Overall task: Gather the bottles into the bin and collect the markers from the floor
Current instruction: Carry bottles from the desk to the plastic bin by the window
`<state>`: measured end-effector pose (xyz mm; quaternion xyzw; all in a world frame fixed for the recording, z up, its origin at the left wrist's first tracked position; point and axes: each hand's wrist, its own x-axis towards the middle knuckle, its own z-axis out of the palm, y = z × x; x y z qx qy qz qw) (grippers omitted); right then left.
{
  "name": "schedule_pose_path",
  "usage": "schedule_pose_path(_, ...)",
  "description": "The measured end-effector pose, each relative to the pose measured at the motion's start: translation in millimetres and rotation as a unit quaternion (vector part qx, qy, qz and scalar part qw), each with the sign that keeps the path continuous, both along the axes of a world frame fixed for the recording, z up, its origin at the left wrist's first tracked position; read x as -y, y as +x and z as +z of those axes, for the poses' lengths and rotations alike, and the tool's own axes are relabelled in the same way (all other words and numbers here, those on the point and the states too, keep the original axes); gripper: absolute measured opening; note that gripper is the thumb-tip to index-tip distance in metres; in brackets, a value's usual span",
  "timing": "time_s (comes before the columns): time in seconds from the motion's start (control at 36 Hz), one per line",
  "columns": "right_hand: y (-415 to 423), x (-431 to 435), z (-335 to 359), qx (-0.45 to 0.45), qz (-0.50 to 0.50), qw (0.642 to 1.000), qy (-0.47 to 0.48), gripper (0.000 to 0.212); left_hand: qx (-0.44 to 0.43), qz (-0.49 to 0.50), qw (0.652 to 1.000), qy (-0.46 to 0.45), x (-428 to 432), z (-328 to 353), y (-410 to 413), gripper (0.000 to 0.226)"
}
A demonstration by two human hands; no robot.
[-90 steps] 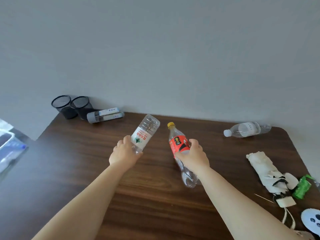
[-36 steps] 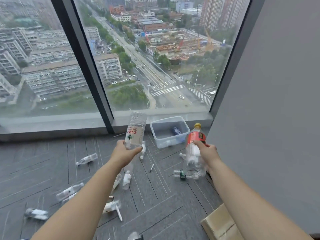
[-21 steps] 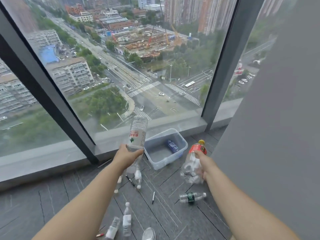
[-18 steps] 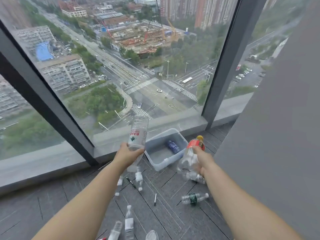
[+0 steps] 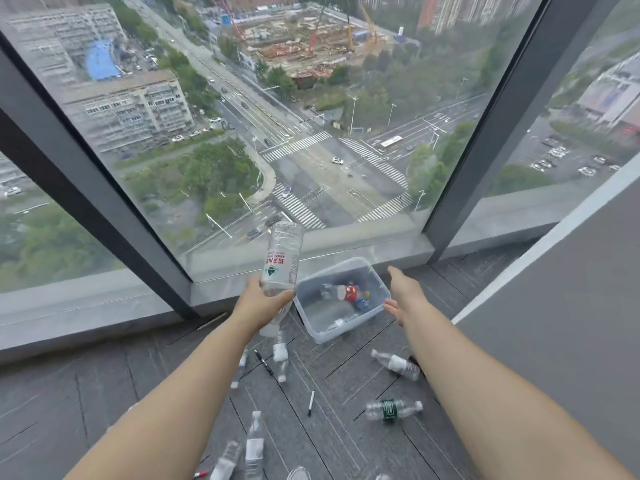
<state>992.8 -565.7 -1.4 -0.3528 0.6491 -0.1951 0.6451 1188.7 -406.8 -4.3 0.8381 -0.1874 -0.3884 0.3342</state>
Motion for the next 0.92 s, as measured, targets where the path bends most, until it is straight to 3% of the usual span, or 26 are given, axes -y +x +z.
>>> schedule_pose_path(0.17, -14.9, 13.0, 4.8, -0.013, -0.007, 1.0, -0.019, 0.045, -0.063, 0.018, 0.998, -0.01, 14.7, -17.2, -5.1, 0.083)
schedule_pose_path(0.28, -26.8, 16.8, 5.4, -0.021, -0.005, 0.999, -0.024, 0.045, -0.105, 0.013, 0.994, -0.006, 27.1, -21.3, -21.0, 0.057)
schedule_pose_path(0.39, -38.8, 17.0, 7.5, 0.0, -0.004, 1.0, -0.019, 0.051, -0.161, 0.017, 0.987, 0.007, 49.7, -21.8, -31.4, 0.063)
schedule_pose_path(0.47, -47.2, 21.2, 14.8, 0.01, -0.012, 0.999, -0.028, 0.037, -0.131, -0.023, 0.991, 0.008, 77.4, -11.9, -28.9, 0.078)
schedule_pose_path(0.53, -52.9, 23.8, 18.0, 0.008, -0.022, 0.999, -0.037, 0.033, -0.046, -0.066, 0.996, 0.023, 94.2, -4.2, -24.0, 0.087)
schedule_pose_path(0.58, -57.3, 24.0, 20.7, 0.007, -0.03, 0.999, -0.043, 0.04, 0.053, -0.08, 0.995, 0.034, 104.3, 1.9, -18.6, 0.089)
schedule_pose_path(0.64, -61.0, 22.0, 22.1, 0.005, -0.035, 0.998, -0.047, 0.049, 0.093, -0.078, 0.992, 0.02, 106.7, 6.1, -13.7, 0.085)
schedule_pose_path(0.92, -69.9, -12.4, 17.1, -0.022, -0.029, 0.998, -0.043, 0.023, 0.07, -0.121, 0.99, 0.015, 72.6, -15.7, -20.8, 0.079)
